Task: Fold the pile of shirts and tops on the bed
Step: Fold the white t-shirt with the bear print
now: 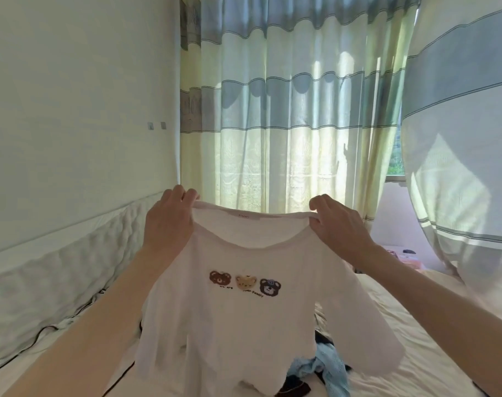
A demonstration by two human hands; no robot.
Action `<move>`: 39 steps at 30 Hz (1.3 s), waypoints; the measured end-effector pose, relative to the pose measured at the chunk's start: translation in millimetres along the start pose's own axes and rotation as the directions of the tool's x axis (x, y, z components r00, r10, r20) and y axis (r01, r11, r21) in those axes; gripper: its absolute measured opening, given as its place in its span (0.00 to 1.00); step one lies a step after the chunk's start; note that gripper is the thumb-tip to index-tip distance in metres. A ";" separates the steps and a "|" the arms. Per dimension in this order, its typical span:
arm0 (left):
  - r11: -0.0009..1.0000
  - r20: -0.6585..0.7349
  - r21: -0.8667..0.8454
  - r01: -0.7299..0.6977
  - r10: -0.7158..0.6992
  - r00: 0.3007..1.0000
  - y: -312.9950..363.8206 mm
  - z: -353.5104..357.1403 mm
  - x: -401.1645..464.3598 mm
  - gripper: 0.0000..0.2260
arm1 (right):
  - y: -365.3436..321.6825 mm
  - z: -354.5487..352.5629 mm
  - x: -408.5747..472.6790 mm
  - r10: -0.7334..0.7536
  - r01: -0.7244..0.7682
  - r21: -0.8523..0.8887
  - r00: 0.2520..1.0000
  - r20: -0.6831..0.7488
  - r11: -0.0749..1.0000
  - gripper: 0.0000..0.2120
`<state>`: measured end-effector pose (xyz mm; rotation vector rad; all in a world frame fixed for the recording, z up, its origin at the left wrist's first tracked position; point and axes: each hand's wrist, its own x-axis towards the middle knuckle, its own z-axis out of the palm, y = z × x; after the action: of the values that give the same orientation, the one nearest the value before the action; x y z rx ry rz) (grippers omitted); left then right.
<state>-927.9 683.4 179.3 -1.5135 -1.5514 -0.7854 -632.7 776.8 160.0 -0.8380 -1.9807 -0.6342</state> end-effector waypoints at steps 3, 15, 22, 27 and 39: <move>0.993 -0.093 0.054 -0.103 0.108 0.990 -4.1 -7.5 -2.6 0.10 | 10.9 4.5 -1.5 -0.193 0.184 -0.107 0.978 -0.084 0.977 0.04; 0.954 0.138 -0.159 0.255 -0.234 0.962 -3.9 -3.3 -21.8 0.11 | 14.8 32.0 -15.4 -0.435 0.432 -0.124 0.900 0.005 0.893 0.21; 0.808 0.170 -0.427 0.406 -0.369 0.914 -1.4 -4.9 -21.2 0.14 | -16.7 30.0 -13.8 0.351 -0.427 0.507 0.904 0.244 0.749 0.05; 0.823 0.308 -0.308 0.478 -0.389 0.868 -9.0 2.4 -30.0 0.14 | -29.7 25.0 -8.4 0.366 -0.799 0.527 0.601 0.710 0.290 0.06; 0.803 0.387 -0.257 0.538 -0.425 0.819 -11.4 -4.0 -49.5 0.12 | -34.5 25.8 -18.7 0.290 -0.499 0.328 0.806 0.516 0.802 0.04</move>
<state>-941.2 654.9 139.2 -1.5586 -2.1862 -1.2227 -664.8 766.7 127.3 -1.1330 -2.1174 0.3038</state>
